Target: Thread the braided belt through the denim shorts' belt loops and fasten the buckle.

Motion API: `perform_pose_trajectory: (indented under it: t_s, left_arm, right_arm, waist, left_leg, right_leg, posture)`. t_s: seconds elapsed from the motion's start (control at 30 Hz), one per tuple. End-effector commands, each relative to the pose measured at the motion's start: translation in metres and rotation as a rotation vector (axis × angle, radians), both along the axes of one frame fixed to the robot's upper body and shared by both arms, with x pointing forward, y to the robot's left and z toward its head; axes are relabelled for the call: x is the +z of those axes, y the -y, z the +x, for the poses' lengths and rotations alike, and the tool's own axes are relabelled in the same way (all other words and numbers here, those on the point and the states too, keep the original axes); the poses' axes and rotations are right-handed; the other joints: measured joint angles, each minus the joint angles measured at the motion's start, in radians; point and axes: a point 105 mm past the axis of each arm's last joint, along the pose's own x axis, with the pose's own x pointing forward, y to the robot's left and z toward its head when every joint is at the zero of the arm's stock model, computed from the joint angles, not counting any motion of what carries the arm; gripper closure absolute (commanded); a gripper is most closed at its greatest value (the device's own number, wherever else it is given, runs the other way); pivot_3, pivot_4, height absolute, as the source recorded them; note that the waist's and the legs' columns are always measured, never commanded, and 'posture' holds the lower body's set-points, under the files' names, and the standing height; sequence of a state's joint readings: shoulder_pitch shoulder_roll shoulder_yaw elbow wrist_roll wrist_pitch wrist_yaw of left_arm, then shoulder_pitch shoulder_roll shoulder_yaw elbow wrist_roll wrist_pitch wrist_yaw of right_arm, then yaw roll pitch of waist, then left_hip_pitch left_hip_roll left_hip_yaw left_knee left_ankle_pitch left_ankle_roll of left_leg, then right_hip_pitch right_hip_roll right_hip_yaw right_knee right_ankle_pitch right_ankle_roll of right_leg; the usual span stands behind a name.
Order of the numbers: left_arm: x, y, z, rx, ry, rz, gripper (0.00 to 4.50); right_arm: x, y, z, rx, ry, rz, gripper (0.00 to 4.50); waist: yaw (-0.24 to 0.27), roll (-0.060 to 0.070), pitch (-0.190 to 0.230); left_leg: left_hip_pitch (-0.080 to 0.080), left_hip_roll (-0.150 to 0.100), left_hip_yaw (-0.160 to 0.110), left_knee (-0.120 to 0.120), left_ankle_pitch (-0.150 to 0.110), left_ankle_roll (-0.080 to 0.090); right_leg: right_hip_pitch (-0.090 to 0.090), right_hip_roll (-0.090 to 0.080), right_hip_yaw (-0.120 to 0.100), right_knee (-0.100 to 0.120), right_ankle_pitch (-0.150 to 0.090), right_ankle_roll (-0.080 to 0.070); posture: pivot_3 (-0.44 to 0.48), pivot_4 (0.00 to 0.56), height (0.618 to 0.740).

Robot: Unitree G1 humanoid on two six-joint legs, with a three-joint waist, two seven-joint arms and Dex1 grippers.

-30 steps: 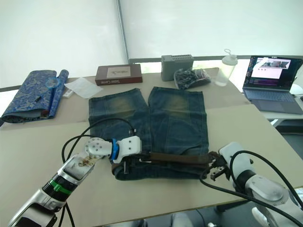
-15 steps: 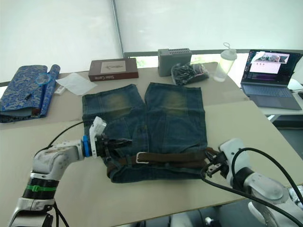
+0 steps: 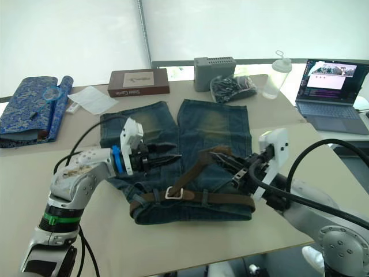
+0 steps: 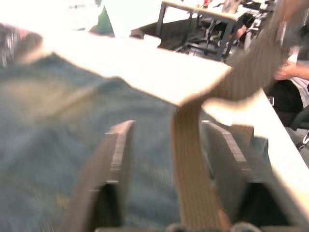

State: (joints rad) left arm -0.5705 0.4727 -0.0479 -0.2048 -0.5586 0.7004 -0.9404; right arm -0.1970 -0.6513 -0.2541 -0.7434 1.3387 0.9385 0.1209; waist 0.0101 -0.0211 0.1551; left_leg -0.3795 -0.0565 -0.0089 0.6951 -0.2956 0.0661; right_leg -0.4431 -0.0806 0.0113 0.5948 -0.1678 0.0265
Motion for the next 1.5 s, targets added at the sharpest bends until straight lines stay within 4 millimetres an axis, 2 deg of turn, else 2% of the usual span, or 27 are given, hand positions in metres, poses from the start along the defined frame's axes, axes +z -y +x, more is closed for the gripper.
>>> perform_pose_trajectory:
  t_s: [0.03,0.27,0.47,0.67,0.87,0.93,1.03,1.13,1.27,1.5]
  left_arm:
    - [0.013,0.007,-0.020,-0.147,-0.025,-0.018,0.53]
    - [0.017,-0.007,-0.037,-0.297,-0.081,0.033,0.53]
    - [0.008,-0.006,-0.039,-0.402,-0.061,0.136,0.53]
    - [0.007,0.009,-0.009,-0.230,0.185,0.168,0.53]
    - [0.002,0.020,-0.003,-0.067,0.426,0.211,0.53]
    - [-0.001,0.024,-0.004,-0.042,0.450,0.209,0.53]
    - [-0.005,0.027,-0.011,-0.070,0.375,0.168,0.53]
    - [-0.003,0.025,-0.008,-0.061,0.359,0.164,0.53]
    - [-0.005,0.024,-0.001,0.008,0.482,0.223,0.53]
    - [-0.004,0.036,0.006,0.204,0.553,0.173,0.53]
  right_arm:
    - [0.000,-0.011,0.002,0.053,0.007,-0.020,4.50]
    - [-0.013,-0.015,0.000,0.132,-0.019,-0.059,4.50]
    - [-0.009,-0.016,-0.006,0.209,-0.012,-0.042,4.50]
    - [-0.004,-0.011,0.008,0.103,-0.086,0.066,4.50]
    - [0.000,-0.006,0.023,-0.024,-0.218,0.244,4.50]
    - [0.003,-0.007,0.023,-0.021,-0.232,0.269,4.50]
    - [0.006,-0.010,0.022,0.000,-0.230,0.270,4.50]
    - [0.005,-0.009,0.025,-0.007,-0.265,0.270,4.50]
    - [0.002,-0.003,0.033,-0.049,-0.317,0.302,4.50]
    - [-0.002,-0.007,0.040,-0.094,-0.370,0.341,4.50]
  waist:
    - [-0.003,0.000,0.000]
    - [-0.001,0.000,0.000]
    - [0.002,0.000,0.000]
    - [0.002,0.000,0.000]
    - [0.000,0.000,0.000]
    - [0.001,0.000,0.000]
    - [0.002,0.000,0.000]
    - [0.002,0.000,0.000]
    - [0.001,0.000,0.000]
    - [0.001,0.000,0.000]
  left_leg:
    - [0.000,0.000,0.001,0.000,0.000,0.000]
    - [0.000,0.000,0.003,0.001,0.000,0.001]
    - [0.002,-0.001,0.003,0.003,0.000,0.002]
    - [0.002,0.000,0.004,0.003,0.000,0.002]
    - [0.000,0.001,0.003,0.000,0.000,0.001]
    - [-0.004,0.000,0.003,0.000,0.001,0.000]
    - [-0.011,0.000,0.003,0.002,0.003,-0.002]
    - [-0.011,0.000,0.004,0.002,0.003,-0.001]
    - [-0.010,0.000,0.007,0.002,0.003,0.002]
    - [-0.010,0.000,0.010,0.003,0.005,0.004]
  right_leg:
    - [0.000,0.001,0.000,0.000,0.000,0.000]
    - [-0.001,0.005,-0.003,0.001,0.000,0.000]
    - [0.002,0.005,-0.004,0.000,0.000,0.001]
    - [0.002,0.003,-0.002,0.000,0.001,0.001]
    - [-0.002,0.000,0.003,0.000,0.001,0.001]
    - [-0.005,-0.001,0.003,0.001,0.001,0.001]
    - [-0.013,-0.001,0.003,0.002,0.003,0.000]
    - [-0.013,0.001,0.001,0.002,0.003,0.001]
    - [-0.012,0.003,0.001,0.002,0.005,0.001]
    - [-0.012,0.002,0.004,0.001,0.010,0.003]
  posture:
    - [0.000,0.150,0.740]
    - [0.000,0.150,0.740]
    - [0.000,0.150,0.740]
    - [0.000,0.150,0.740]
    - [0.000,0.150,0.740]
    - [0.000,0.150,0.740]
    - [0.000,0.150,0.740]
    - [0.000,0.150,0.740]
    - [0.000,0.150,0.740]
    - [0.000,0.150,0.740]
